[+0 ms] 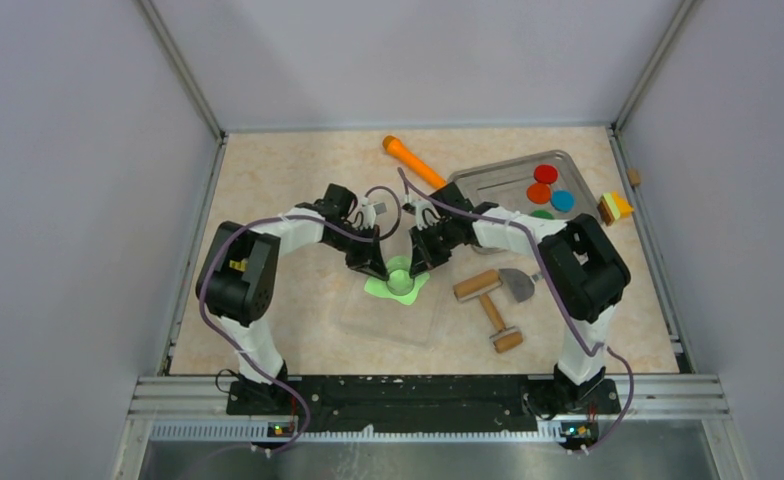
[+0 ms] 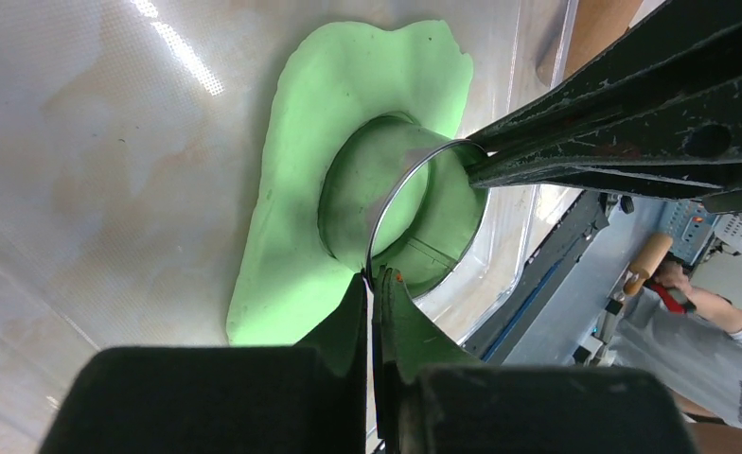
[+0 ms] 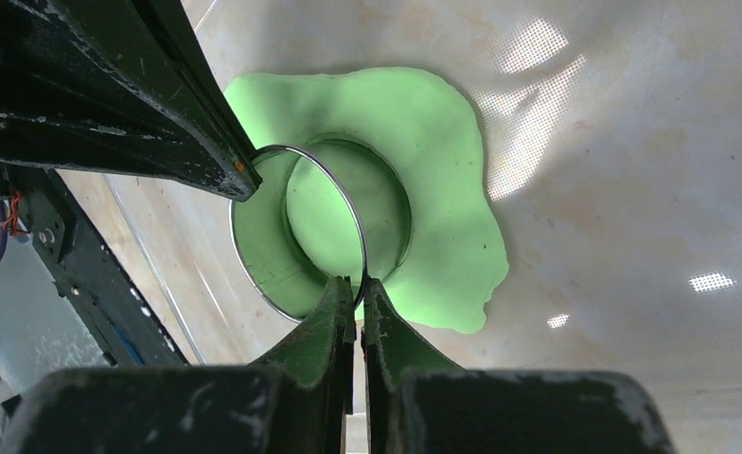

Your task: Roll out the dumpling wrappers from the dough

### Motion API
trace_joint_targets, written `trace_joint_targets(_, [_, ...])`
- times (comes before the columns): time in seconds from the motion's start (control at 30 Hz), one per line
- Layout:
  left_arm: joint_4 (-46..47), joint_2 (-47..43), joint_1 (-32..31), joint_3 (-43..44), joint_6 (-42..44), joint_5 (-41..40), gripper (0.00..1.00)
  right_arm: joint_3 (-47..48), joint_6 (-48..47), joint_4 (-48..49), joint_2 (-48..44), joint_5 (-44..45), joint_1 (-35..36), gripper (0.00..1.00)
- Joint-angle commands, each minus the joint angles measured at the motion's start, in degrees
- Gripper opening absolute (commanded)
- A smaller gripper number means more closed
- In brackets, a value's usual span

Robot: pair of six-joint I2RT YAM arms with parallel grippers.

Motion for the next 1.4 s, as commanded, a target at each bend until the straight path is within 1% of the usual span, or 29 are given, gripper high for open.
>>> trace_joint_targets(0.0, [5.4, 1.3, -2.0, -4.1, 3.0, -9.3, 0.00, -5.2, -4.1, 1.1, 4.0, 8.7, 2.3, 0.00])
trace_joint_targets(0.1, [6.7, 0.6, -2.2, -5.3, 2.2, -10.8, 0.00, -5.2, -4.2, 2.3, 3.8, 9.6, 2.8, 0.00])
trace_joint_targets(0.2, [5.8, 0.1, -2.1, -4.7, 2.3, -10.7, 0.00, -3.5, -4.3, 1.8, 3.3, 9.4, 3.0, 0.00])
trace_joint_targets(0.3, [3.7, -1.3, -1.7, -2.3, 2.5, -9.5, 0.00, 1.5, -6.4, -2.1, 2.0, 5.2, 2.6, 0.00])
trace_joint_targets(0.4, [1.5, -4.0, -1.2, 1.0, 2.4, -4.9, 0.18, 6.1, -8.4, -5.4, -1.7, 0.4, 1.8, 0.18])
trace_joint_targets(0.43, [0.6, -4.7, -1.1, 2.4, 2.3, -3.4, 0.23, 7.4, -9.3, -6.3, -3.0, -0.8, 1.7, 0.21])
trace_joint_targets(0.53, [-2.1, -6.2, -0.7, 6.4, 2.3, 0.5, 0.33, 10.3, -12.9, -9.3, -6.4, -2.8, 1.6, 0.27])
trace_joint_targets(0.63, [-4.8, -6.4, -0.4, 9.6, 3.0, 0.6, 0.39, 9.8, -16.7, -10.7, -9.0, -3.1, 1.6, 0.28])
trace_joint_targets(0.7, [-5.1, -5.7, -0.4, 10.7, 3.6, -0.8, 0.40, 8.4, -21.3, -11.7, -10.2, -3.3, 1.7, 0.28])
trace_joint_targets(0.77, [-4.7, -3.6, -0.3, 11.7, 4.3, -1.7, 0.38, 6.6, -29.1, -11.7, -11.7, -5.7, 1.9, 0.28])
trace_joint_targets(0.83, [-6.0, -0.1, -0.4, 13.7, 5.8, -1.3, 0.36, 3.7, -41.2, -10.6, -14.1, -5.1, 3.7, 0.29])
trace_joint_targets(0.93, [-8.1, 4.2, -0.4, 16.9, 8.7, 0.4, 0.34, -2.9, -61.6, -6.8, -18.4, 0.7, 8.8, 0.33])
trace_joint_targets(1.0, [-9.3, 5.6, -0.4, 18.1, 10.0, 0.9, 0.35, -6.7, -69.4, -2.0, -20.2, 3.6, 11.0, 0.36])
trace_joint_targets(1.1, [-9.5, 6.0, -0.5, 18.1, 12.3, 0.8, 0.38, -5.6, -73.8, -2.0, -18.4, 3.5, 12.6, 0.37])
trace_joint_targets(1.23, [-10.5, 6.9, -0.4, 17.8, 13.1, 1.9, 0.34, -2.4, -74.5, -3.7, -14.4, 3.2, 13.9, 0.36])
trace_joint_targets(1.37, [-10.8, 6.5, -0.6, 16.2, 13.6, 3.1, 0.33, -1.5, -76.2, -5.5, -11.6, 3.4, 14.6, 0.35])
